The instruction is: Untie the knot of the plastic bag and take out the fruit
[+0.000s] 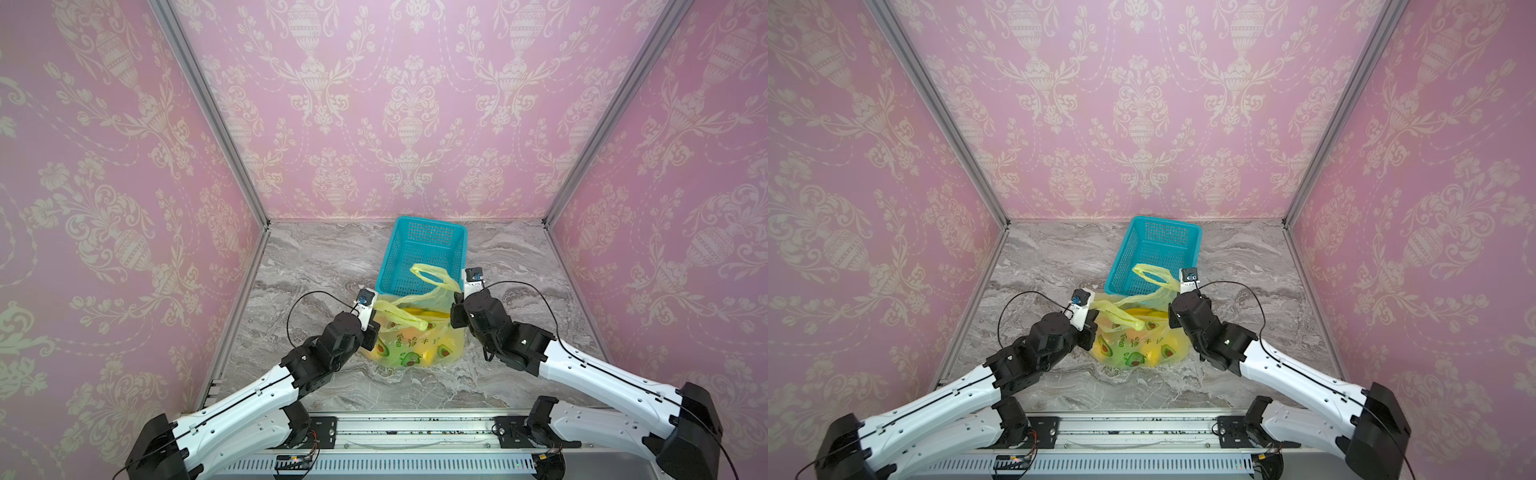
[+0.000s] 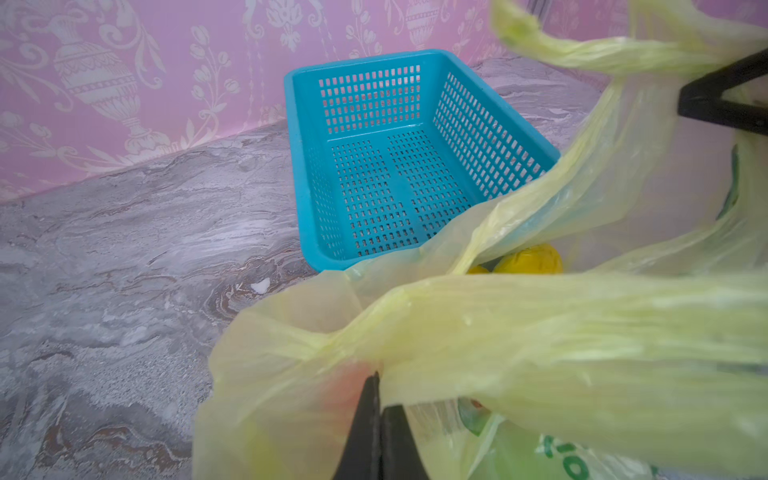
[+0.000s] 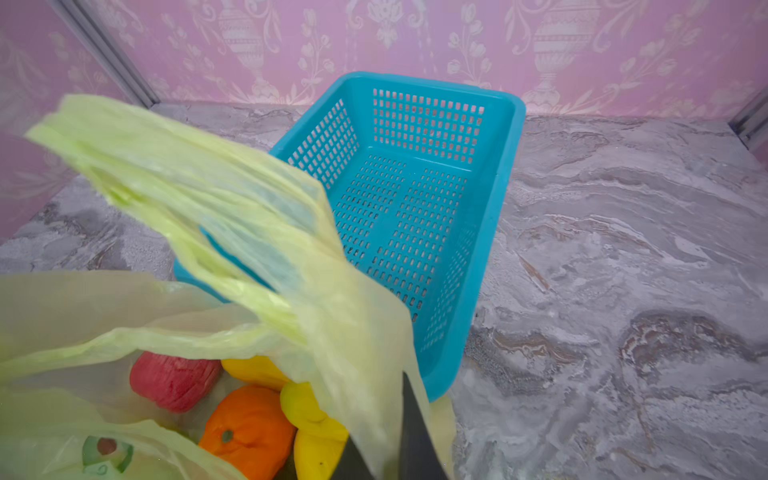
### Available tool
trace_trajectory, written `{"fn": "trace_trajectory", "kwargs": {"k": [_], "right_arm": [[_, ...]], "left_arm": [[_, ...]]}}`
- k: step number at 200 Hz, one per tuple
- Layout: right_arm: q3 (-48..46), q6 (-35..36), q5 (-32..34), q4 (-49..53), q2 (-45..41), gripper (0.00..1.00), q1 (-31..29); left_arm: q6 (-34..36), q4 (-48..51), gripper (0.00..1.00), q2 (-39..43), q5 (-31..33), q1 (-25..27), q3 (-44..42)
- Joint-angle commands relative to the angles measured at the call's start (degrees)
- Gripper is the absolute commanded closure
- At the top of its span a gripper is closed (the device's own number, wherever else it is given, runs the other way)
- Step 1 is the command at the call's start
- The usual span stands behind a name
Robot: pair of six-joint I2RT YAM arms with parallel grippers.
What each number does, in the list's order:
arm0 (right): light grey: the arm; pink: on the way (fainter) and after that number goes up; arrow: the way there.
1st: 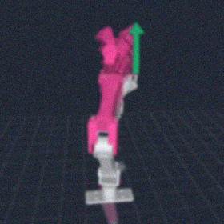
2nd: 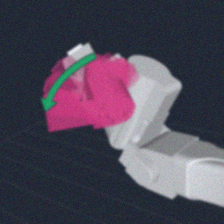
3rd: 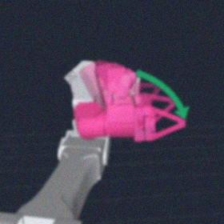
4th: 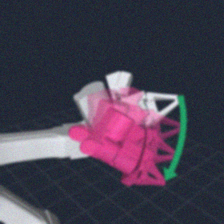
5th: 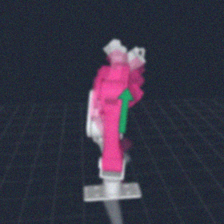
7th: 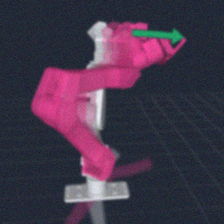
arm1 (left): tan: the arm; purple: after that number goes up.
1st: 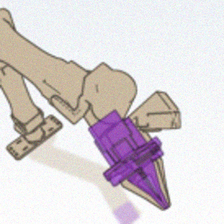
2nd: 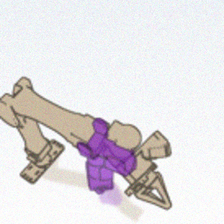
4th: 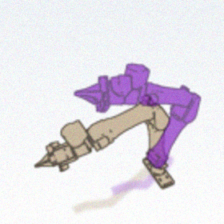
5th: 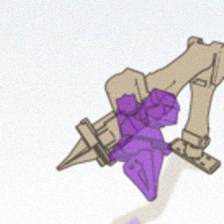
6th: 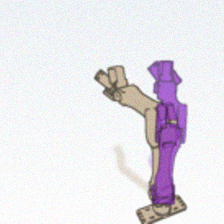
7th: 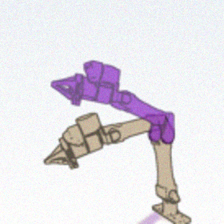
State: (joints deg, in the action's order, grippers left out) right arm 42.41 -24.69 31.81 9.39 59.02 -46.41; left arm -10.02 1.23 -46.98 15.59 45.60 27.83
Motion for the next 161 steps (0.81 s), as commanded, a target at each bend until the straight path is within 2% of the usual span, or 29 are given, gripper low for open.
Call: {"fn": "trace_trajectory", "kwargs": {"k": [1,24,50,61,76,82,98,112,126,139,161], "right_arm": [[-4.1,-3.6,0.5,-2.2,-4.0,0.93,2.3],[-6.5,-4.3,-0.7,-3.7,-6.0,0.97,3.8],[-7.2,-4.1,-1.4,-4.0,-6.3,0.99,4.5],[-7.5,-3.8,-2.3,-4.5,-6.4,1.00,4.7],[-7.5,-3.5,-3.4,-5.2,-6.6,1.00,4.8],[-7.3,-3.5,-3.6,-5.3,-6.8,1.00,4.8],[-5.9,-3.8,-4.1,-6.2,-7.3,1.00,4.9],[-4.5,-4.1,-5.2,-9.1,-7.2,1.00,4.9],[-3.2,-4.0,-5.8,-12.9,-5.9,1.00,4.9],[-1.1,-4.3,-7.6,-13.3,-4.1,1.00,4.9],[-1.9,-5.0,-10.5,-13.7,-3.1,1.00,4.9]], "left_arm": [[-4.2,-2.3,1.00,4.9,-3.2,-3.0,-2.3],[-6.0,-4.5,1.00,9.1,-7.5,-5.7,-4.9],[-6.5,-7.2,0.89,10.9,-11.5,-6.5,-6.4],[-6.0,-7.5,0.78,11.6,-12.9,-6.6,-6.3],[-4.7,-6.2,0.52,13.5,-14.0,-6.5,-5.5],[-4.3,-5.2,0.45,14.6,-13.8,-6.5,-5.0],[-5.0,-2.3,0.33,18.9,-8.4,-6.5,-3.0],[-7.4,1.0,0.33,21.8,-0.5,-6.5,1.3],[-9.1,2.6,0.32,22.4,4.6,-6.5,6.5],[-10.3,4.4,0.28,20.6,6.9,-6.5,12.5],[-8.5,11.4,0.22,11.6,4.5,-6.6,27.7]]}}
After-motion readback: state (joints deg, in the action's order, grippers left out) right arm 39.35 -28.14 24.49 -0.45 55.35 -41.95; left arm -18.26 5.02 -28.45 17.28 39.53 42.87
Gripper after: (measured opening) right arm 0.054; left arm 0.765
